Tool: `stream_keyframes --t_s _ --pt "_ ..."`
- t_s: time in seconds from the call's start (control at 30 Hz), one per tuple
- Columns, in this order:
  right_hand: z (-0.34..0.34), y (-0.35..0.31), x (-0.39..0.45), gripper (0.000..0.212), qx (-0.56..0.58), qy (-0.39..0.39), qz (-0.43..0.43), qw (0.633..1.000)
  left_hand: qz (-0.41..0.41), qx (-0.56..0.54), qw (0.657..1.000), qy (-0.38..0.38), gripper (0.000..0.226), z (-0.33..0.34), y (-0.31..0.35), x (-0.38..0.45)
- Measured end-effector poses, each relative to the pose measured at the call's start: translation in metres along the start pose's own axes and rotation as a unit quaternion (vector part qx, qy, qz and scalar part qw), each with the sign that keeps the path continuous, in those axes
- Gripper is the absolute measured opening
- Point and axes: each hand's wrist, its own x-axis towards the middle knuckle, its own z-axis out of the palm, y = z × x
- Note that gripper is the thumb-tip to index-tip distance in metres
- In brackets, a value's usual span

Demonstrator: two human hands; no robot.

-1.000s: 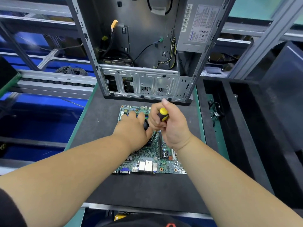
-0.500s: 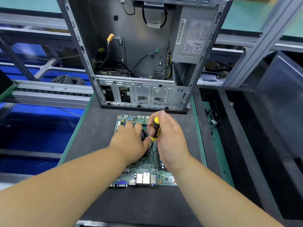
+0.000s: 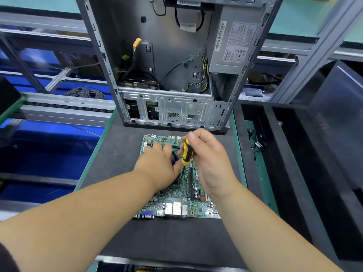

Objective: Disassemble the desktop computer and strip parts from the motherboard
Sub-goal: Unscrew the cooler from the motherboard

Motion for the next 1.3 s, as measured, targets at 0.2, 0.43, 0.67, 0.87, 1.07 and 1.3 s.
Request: stream_keyframes --t_s 0.2,0.43,0.67,0.87,1.07,1.3 --pt "0.013 0.006 -0.001 0.030 0.031 0.026 -0.036 0.999 0.002 -0.002 1.000 0.003 0.060 0.001 0.000 0.001" --pt "0.015 0.003 0.017 0.036 0.031 -0.112 -0.021 0.993 0.042 0.071 0.996 0.020 0.053 -0.003 0.003 0.000" --pt "0.004 -0.001 0.012 0.015 -0.013 -0.097 0.017 0.995 0.016 0.058 0.998 0.008 0.065 0.003 0.000 0.004" --pt "0.006 0.002 0.002 0.023 -0.015 -0.020 0.013 1.000 0.035 0.055 0.998 0.009 0.088 0.008 -0.003 0.009" --pt "0.017 0.015 -0.003 0.046 0.000 -0.031 -0.036 0.999 0.007 0.025 0.999 0.023 0.085 0.004 0.001 0.004" --pt "0.013 0.002 0.006 0.021 0.010 -0.073 -0.025 0.997 0.035 0.064 0.997 0.032 0.080 0.006 0.000 0.005"
